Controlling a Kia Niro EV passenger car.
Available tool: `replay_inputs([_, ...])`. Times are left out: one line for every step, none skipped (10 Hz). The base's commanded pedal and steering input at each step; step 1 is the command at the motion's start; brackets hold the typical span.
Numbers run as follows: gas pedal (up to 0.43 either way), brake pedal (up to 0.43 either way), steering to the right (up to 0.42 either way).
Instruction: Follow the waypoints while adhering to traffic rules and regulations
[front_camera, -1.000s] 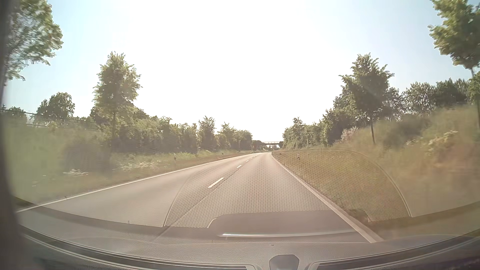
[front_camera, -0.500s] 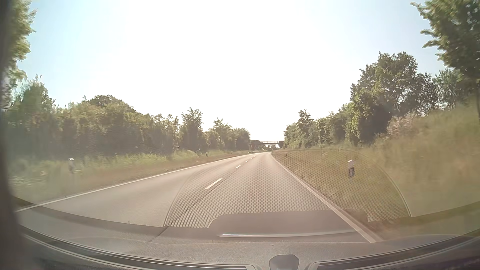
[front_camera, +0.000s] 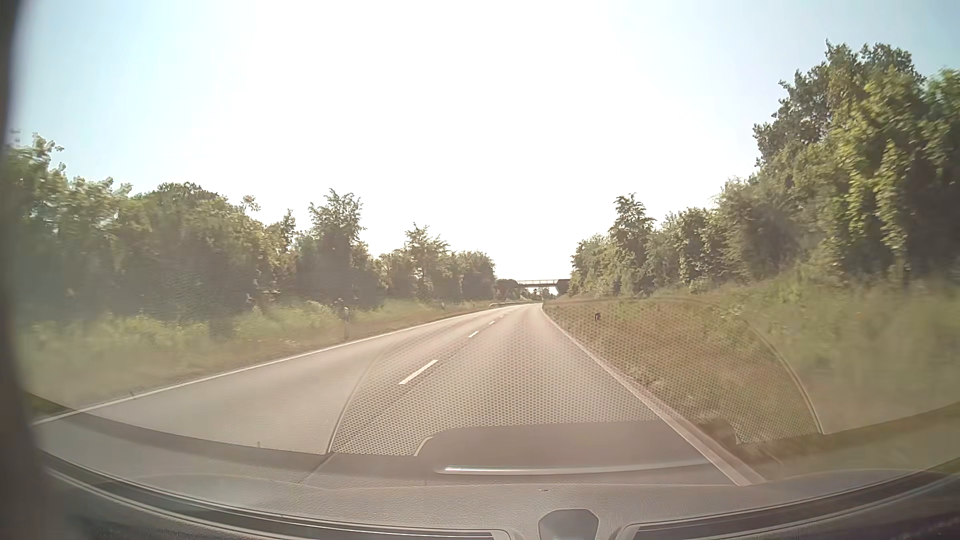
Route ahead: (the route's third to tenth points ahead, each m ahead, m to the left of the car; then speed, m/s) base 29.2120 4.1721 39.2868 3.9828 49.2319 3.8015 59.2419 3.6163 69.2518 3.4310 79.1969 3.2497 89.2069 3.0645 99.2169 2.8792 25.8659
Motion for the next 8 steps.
replay_inputs([0.358,0.006,0.005])
replay_inputs([0.350,0.006,0.005])
replay_inputs([0.331,0.006,0.005])
replay_inputs([0.331,0.006,0.005])
replay_inputs([0.331,0.006,0.005])
replay_inputs([0.331,0.006,0.005])
replay_inputs([0.331,0.006,0.005])
replay_inputs([0.331,0.006,0.005])
